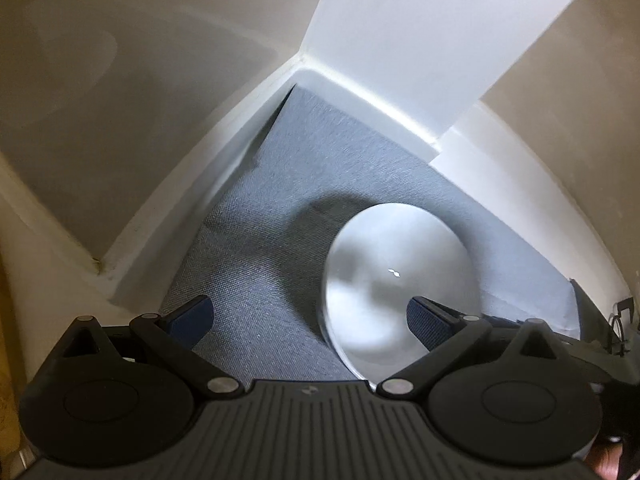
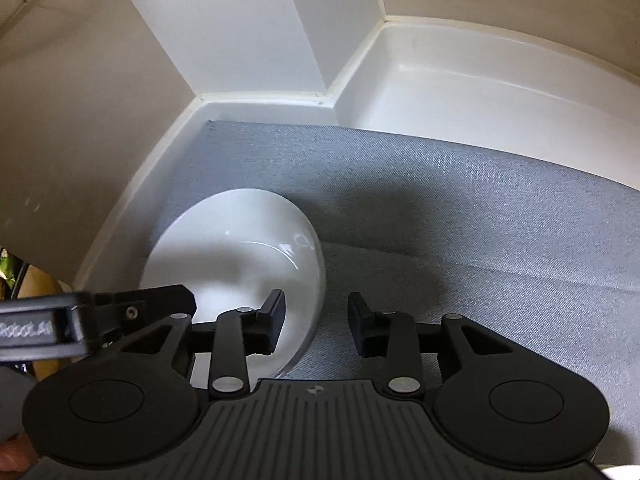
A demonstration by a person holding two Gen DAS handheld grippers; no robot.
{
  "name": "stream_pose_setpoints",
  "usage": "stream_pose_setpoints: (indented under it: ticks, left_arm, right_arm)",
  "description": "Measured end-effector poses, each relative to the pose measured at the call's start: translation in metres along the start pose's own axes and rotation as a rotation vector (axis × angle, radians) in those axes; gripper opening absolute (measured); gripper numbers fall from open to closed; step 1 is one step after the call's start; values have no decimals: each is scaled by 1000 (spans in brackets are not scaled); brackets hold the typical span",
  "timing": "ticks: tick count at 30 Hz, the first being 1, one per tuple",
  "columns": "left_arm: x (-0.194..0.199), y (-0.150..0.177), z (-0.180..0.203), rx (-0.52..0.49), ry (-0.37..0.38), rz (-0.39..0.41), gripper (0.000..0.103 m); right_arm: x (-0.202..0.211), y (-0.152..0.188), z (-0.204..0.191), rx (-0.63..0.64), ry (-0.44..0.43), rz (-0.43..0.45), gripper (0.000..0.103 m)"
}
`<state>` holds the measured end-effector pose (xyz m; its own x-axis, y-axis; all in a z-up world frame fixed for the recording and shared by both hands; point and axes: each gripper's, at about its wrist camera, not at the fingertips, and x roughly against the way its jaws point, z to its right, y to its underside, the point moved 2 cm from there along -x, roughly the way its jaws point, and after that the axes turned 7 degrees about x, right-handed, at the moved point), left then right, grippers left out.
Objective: Organize plates and bowls
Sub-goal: 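Close both tools on the rim of the blue-patterned bowl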
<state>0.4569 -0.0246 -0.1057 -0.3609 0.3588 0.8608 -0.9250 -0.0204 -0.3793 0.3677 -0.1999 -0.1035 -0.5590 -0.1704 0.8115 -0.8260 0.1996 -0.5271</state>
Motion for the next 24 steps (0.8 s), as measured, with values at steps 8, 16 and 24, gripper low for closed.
stream_pose_setpoints:
  ticks: [8,16,24]
  left_arm:
    - [-22,-2,-9,27,-22,-49,103]
    - [-22,-6,-4,-9,-45,-52,76]
    - [-16,-1,0,-72,12,-95,12]
  right_arm:
    - [-12,0,2,0,20,-15,37]
    - [-13,-2,5,3,25,0,37]
    - [-11,-3,-9,36,2,16,12]
